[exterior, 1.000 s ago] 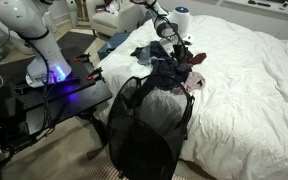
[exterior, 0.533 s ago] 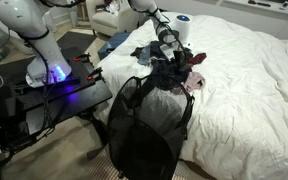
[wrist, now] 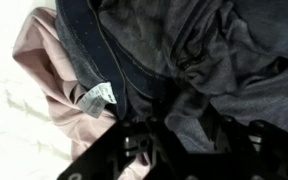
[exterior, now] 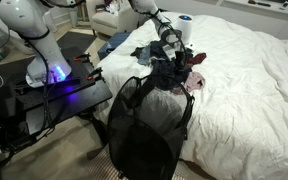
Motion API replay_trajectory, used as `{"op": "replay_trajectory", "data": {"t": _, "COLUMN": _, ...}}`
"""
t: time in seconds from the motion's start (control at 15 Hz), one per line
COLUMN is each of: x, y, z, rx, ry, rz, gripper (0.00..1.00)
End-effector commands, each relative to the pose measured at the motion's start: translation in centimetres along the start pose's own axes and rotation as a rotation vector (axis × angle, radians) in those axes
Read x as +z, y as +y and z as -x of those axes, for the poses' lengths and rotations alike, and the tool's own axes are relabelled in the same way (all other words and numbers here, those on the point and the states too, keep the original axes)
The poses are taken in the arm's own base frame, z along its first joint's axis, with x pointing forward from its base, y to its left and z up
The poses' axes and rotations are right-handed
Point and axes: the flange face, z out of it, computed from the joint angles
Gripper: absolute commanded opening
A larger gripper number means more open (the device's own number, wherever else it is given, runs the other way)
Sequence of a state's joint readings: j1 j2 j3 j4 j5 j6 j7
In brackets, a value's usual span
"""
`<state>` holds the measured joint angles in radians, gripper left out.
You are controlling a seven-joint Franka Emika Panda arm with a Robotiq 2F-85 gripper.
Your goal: Take the gray cloth from the bed and place in the black laundry basket
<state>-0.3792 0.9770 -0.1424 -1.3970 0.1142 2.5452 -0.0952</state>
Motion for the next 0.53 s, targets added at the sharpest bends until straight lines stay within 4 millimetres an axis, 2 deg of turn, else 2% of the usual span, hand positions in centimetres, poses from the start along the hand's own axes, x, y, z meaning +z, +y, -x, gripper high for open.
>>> {"op": "replay_trajectory", "data": {"t": 0.0, "x": -0.71, "y": 0.14, "z": -0.83, "rx": 0.049, "ry": -0.015, "rz": 0.025, "gripper": 0.12}}
{"op": "replay_trajectory", "data": {"t": 0.13, "x": -0.83, "y": 0.25, "z": -0.95, "rx": 0.074, "ry": -0.020, "rz": 0.027, "gripper": 0.01}}
{"op": "replay_trajectory", "data": {"t": 0.47, "x": -1.26, "y": 0.40, "z": -1.19, "rx": 0.132, "ry": -0.034, "rz": 0.030, "gripper": 0.01}}
